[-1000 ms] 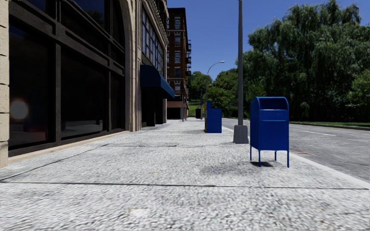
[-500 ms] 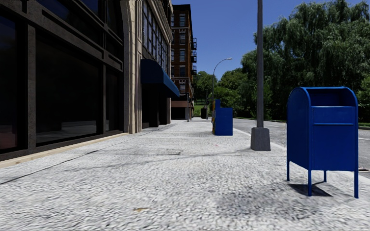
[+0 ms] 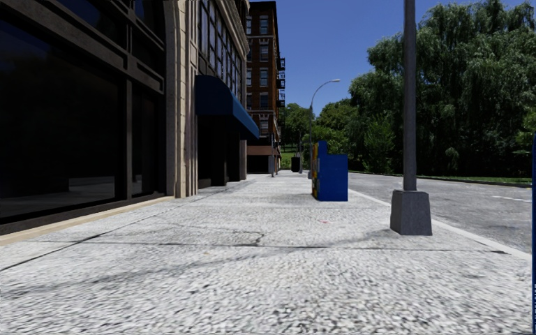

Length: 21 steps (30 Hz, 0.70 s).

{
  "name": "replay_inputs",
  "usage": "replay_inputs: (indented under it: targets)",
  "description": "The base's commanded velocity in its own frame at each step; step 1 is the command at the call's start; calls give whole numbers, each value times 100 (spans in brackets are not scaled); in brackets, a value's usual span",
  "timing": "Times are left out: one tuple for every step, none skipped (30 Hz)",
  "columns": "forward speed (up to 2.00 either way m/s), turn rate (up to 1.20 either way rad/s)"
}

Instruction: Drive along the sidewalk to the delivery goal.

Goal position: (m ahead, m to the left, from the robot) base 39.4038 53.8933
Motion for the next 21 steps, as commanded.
replay_inputs:
  targets:
    - [200,0]
    - [200,0]
    - [200,0]
    - [200,0]
    - [200,0]
    - [200,0]
    - [200,0]
    - [200,0]
    - [200,0]
    - [200,0]
    - [200,0]
    - [200,0]
    - [200,0]
    - [200,0]
    - [200,0]
    - [200,0]
    - [200,0]
    - [200,0]
    - [200,0]
    - [200,0]
    - [200,0]
